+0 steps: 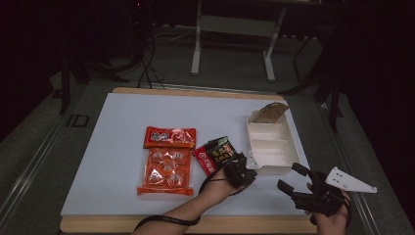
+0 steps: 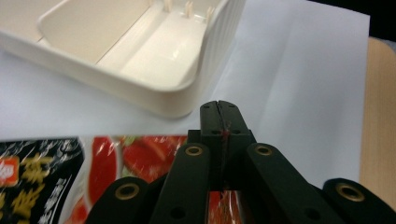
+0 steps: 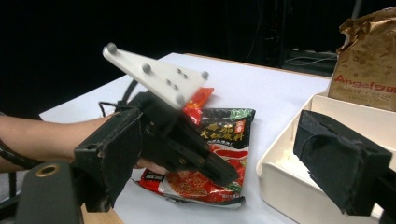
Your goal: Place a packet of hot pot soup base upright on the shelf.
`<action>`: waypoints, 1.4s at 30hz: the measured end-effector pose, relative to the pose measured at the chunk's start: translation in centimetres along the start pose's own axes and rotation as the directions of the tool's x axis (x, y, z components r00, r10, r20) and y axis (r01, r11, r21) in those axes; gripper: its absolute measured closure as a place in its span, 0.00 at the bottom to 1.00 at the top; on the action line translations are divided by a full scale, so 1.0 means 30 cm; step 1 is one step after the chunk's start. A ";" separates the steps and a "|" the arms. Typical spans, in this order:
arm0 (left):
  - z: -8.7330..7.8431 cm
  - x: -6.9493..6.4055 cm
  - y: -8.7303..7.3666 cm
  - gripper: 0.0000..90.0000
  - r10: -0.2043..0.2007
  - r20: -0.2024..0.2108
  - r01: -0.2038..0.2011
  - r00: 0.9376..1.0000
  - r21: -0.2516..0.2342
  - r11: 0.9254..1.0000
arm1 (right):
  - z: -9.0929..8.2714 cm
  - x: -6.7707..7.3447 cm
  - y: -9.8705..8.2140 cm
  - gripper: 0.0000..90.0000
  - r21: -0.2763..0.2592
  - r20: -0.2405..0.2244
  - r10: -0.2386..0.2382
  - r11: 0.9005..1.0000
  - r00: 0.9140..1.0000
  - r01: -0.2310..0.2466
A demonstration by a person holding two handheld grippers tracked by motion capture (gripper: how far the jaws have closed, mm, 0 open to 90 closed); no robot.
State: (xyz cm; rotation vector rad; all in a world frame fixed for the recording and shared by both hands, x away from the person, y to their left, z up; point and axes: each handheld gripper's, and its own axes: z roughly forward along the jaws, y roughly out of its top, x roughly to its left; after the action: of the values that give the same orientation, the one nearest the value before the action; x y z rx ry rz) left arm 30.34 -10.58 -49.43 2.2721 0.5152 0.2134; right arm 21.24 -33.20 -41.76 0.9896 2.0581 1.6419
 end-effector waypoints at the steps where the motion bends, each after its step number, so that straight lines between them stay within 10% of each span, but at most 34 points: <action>1: 0.009 0.000 0.005 1.00 0.010 -0.004 -0.010 1.000 0.009 1.000 | -0.001 0.000 0.000 0.17 0.002 0.002 -0.001 1.000 1.000 0.001; 13: 0.079 0.020 0.009 1.00 0.092 -0.030 -0.090 0.995 0.066 0.994 | 0.001 0.000 -0.005 0.17 0.003 -0.008 -0.003 1.000 1.000 0.003; 26: 0.089 0.013 0.008 1.00 0.065 0.014 -0.066 0.998 0.131 0.989 | -0.001 -0.002 -0.007 0.17 0.004 -0.003 0.005 1.000 1.000 -0.005; 42: -0.011 0.006 -0.061 1.00 -0.071 0.033 0.069 0.997 0.051 0.996 | 0.005 0.003 -0.003 0.17 0.006 -0.008 0.004 1.000 1.000 -0.004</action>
State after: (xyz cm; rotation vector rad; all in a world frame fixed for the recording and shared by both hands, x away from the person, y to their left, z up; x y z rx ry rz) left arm 29.85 -9.15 -50.54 2.2973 0.5863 0.1269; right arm 21.24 -33.05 -41.85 0.9914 2.0689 1.6449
